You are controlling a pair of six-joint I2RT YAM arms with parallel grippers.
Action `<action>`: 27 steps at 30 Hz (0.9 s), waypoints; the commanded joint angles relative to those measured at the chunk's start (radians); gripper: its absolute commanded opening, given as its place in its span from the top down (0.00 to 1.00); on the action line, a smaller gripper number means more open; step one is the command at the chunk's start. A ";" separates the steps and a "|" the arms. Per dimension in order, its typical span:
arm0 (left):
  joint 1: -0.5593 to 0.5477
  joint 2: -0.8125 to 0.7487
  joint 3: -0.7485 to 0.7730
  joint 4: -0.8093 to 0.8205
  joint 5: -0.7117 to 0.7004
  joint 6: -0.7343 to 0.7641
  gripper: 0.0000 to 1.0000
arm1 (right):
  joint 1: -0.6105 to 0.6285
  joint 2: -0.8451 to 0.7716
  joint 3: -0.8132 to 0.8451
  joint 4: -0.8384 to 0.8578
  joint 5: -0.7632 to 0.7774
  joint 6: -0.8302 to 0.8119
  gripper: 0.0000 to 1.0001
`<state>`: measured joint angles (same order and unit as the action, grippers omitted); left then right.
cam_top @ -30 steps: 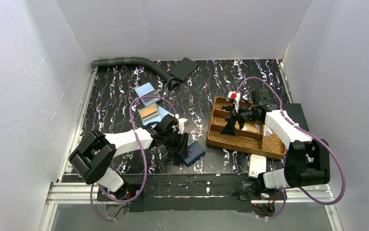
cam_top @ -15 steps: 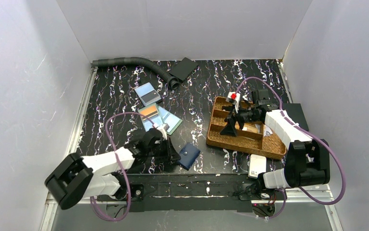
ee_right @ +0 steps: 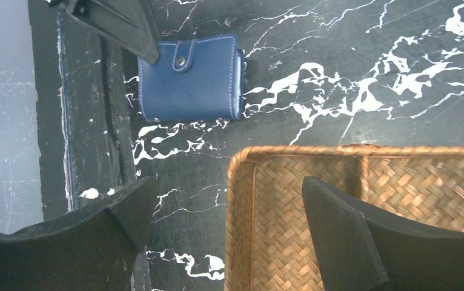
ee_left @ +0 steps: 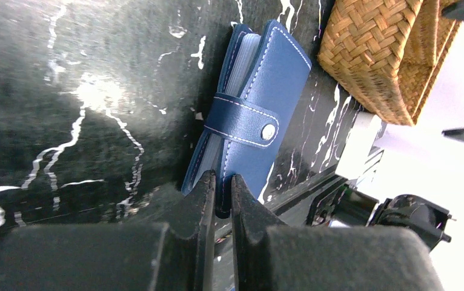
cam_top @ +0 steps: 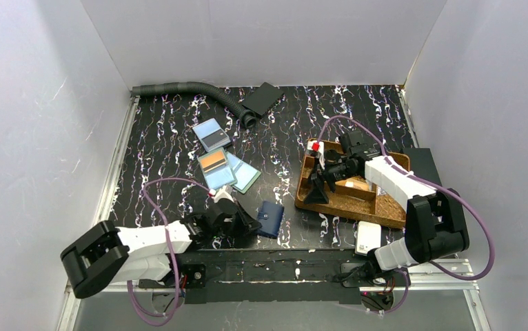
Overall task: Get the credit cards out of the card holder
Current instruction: Open the card holder at the center of the board.
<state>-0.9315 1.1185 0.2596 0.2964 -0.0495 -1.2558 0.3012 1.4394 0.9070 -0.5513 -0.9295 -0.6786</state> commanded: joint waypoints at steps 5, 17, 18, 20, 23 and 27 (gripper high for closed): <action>-0.097 0.180 0.120 -0.023 -0.161 -0.148 1.00 | 0.038 0.013 0.031 0.008 -0.009 0.013 0.02; -0.107 0.054 0.136 -0.077 -0.123 0.125 0.47 | 0.038 -0.005 0.031 0.003 0.010 0.003 0.02; -0.107 0.020 0.141 -0.131 -0.131 0.160 0.41 | 0.038 -0.004 0.033 -0.001 0.009 -0.001 0.02; -0.107 -0.042 0.167 -0.239 -0.157 0.236 0.32 | 0.038 -0.004 0.035 -0.007 0.009 -0.007 0.02; -0.106 -0.095 0.244 -0.378 -0.140 0.454 0.15 | 0.039 -0.006 0.035 -0.010 0.010 -0.012 0.02; -0.098 -0.055 0.330 -0.389 0.059 0.894 0.03 | 0.039 -0.010 0.043 -0.024 0.014 -0.028 0.02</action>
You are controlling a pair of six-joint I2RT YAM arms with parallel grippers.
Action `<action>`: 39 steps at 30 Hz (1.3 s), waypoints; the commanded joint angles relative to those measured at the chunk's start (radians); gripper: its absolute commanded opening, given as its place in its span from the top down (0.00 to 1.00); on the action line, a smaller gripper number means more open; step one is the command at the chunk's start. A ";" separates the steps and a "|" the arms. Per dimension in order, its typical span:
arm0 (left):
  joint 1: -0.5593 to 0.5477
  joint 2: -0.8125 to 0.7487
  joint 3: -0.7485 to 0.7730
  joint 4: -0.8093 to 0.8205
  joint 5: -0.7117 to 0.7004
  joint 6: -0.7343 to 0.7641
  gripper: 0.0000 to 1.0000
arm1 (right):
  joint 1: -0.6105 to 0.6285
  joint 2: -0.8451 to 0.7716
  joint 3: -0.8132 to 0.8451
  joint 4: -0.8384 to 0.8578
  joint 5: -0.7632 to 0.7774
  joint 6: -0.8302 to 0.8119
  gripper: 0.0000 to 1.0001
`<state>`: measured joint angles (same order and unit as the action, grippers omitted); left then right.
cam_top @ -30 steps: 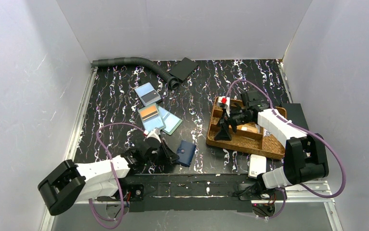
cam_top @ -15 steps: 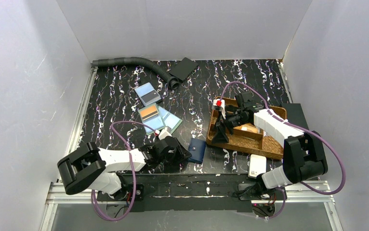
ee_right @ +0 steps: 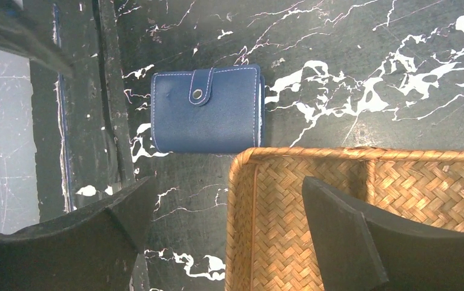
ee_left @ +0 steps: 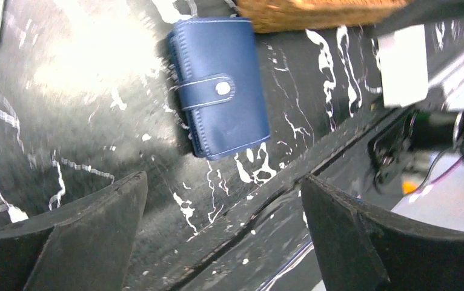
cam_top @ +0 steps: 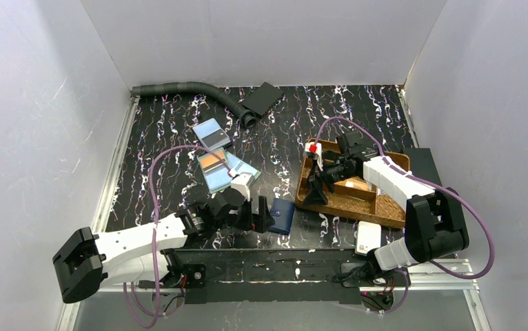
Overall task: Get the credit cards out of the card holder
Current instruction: Open the card holder at the center of the board.
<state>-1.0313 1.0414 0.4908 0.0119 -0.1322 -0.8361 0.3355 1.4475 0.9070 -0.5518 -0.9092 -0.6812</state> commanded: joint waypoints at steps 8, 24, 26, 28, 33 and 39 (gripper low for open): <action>0.002 0.106 0.063 0.141 0.304 1.069 0.05 | 0.004 -0.040 0.039 -0.040 0.026 -0.062 0.02; 0.011 0.422 0.187 0.288 0.355 1.133 0.48 | 0.004 -0.034 0.053 -0.068 0.027 -0.089 0.02; 0.015 0.432 0.187 0.298 0.350 1.137 0.48 | 0.004 -0.033 0.054 -0.069 0.025 -0.089 0.02; 0.021 0.438 0.185 0.308 0.344 1.140 0.47 | 0.003 -0.032 0.054 -0.071 0.023 -0.089 0.02; 0.051 0.428 0.160 0.349 0.355 1.109 0.46 | 0.003 -0.030 0.055 -0.071 0.020 -0.089 0.02; 0.195 0.374 0.136 0.375 0.482 0.819 0.30 | 0.004 -0.027 0.054 -0.076 0.020 -0.092 0.02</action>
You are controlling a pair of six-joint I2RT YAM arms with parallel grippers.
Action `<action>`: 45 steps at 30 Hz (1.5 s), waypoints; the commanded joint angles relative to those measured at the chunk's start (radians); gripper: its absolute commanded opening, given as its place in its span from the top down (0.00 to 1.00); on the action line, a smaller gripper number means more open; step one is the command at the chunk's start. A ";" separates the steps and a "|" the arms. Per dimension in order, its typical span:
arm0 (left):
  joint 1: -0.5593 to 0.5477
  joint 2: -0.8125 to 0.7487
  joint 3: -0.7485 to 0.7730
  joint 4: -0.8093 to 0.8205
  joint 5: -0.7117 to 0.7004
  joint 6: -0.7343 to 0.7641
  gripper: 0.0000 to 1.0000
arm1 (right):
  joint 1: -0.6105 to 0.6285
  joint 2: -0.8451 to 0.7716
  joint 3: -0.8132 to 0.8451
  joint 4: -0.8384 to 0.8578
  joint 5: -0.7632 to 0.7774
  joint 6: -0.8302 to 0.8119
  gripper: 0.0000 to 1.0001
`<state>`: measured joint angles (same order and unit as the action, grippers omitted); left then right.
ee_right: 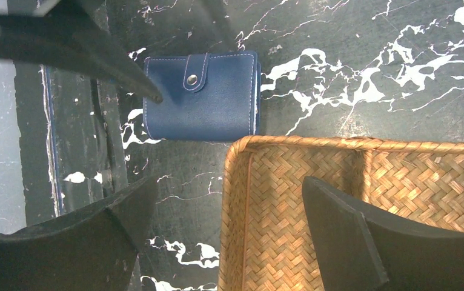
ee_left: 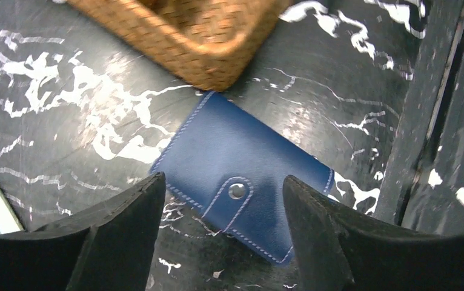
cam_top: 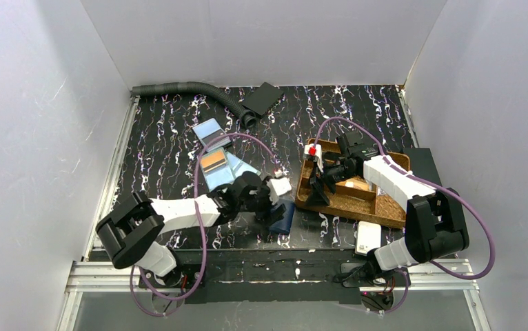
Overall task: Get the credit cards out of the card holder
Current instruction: Open the card holder at the center of the board.
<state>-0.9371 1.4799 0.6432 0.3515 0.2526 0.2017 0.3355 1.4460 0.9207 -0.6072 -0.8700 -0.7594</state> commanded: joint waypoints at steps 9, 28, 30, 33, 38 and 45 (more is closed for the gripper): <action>0.235 -0.200 -0.088 -0.018 0.148 -0.762 0.29 | 0.089 -0.044 0.008 -0.043 0.017 -0.137 0.03; 0.094 -0.117 0.131 -0.513 -0.258 -1.199 0.44 | 0.423 -0.080 -0.192 0.401 0.314 -0.020 0.77; 0.079 -0.103 0.153 -0.525 -0.278 -1.197 0.43 | 0.435 -0.063 -0.189 0.404 0.325 -0.017 0.79; 0.074 -0.080 0.155 -0.513 -0.260 -1.103 0.42 | 0.439 -0.053 -0.188 0.426 0.332 0.017 0.80; 0.112 -0.118 0.040 -0.379 -0.144 -1.001 0.44 | 0.439 -0.038 -0.170 0.453 0.325 0.125 0.80; 0.119 -0.181 -0.084 -0.241 -0.044 -1.006 0.52 | 0.438 0.018 -0.143 0.436 0.313 0.160 0.79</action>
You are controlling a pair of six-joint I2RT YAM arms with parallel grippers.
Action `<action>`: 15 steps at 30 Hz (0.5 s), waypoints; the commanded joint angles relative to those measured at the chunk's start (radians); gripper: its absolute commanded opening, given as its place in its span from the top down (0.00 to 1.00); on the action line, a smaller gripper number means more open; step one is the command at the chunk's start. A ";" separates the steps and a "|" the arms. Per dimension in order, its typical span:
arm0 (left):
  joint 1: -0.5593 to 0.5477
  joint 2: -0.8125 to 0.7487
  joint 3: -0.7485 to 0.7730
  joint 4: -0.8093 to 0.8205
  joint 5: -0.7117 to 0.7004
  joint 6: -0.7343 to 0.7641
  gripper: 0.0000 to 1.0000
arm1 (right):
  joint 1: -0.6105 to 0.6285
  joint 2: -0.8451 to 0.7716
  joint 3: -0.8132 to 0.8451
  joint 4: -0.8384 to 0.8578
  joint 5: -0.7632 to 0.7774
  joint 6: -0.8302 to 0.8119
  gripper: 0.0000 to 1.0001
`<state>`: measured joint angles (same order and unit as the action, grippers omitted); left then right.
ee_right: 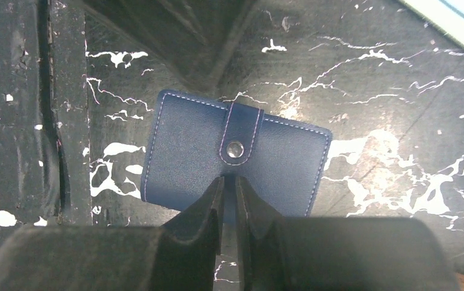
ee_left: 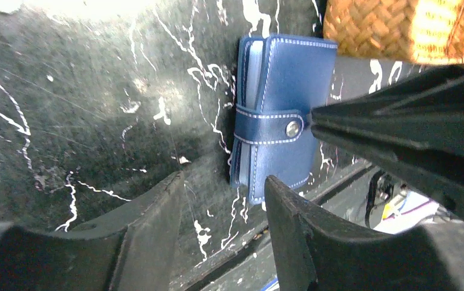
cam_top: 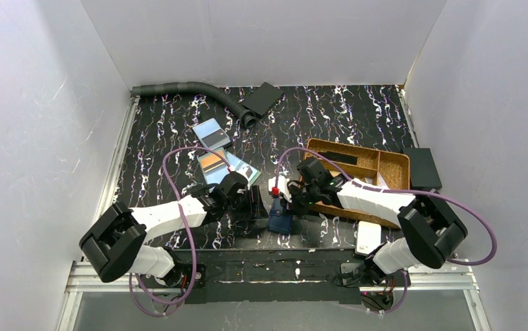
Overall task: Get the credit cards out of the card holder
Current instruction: Open the card holder at the center of the board.
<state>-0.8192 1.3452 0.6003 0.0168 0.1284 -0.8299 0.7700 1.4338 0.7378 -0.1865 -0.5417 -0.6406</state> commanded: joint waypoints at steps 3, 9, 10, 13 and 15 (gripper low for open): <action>0.002 -0.032 -0.079 0.164 0.131 0.012 0.55 | 0.005 0.037 0.033 0.023 -0.017 0.041 0.78; 0.001 0.061 -0.102 0.284 0.212 -0.021 0.67 | 0.005 0.053 0.032 0.039 -0.021 0.061 0.78; 0.001 0.080 -0.101 0.298 0.223 -0.026 0.70 | 0.005 0.054 0.032 0.044 -0.022 0.066 0.79; 0.000 0.123 -0.100 0.318 0.243 -0.031 0.83 | 0.009 0.059 0.028 0.070 -0.019 0.095 0.79; 0.001 0.142 -0.101 0.323 0.250 -0.032 0.94 | 0.015 0.063 0.026 0.096 -0.010 0.128 0.80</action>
<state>-0.8182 1.4575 0.5129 0.2985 0.3339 -0.8618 0.7704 1.4727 0.7447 -0.1490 -0.5522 -0.5740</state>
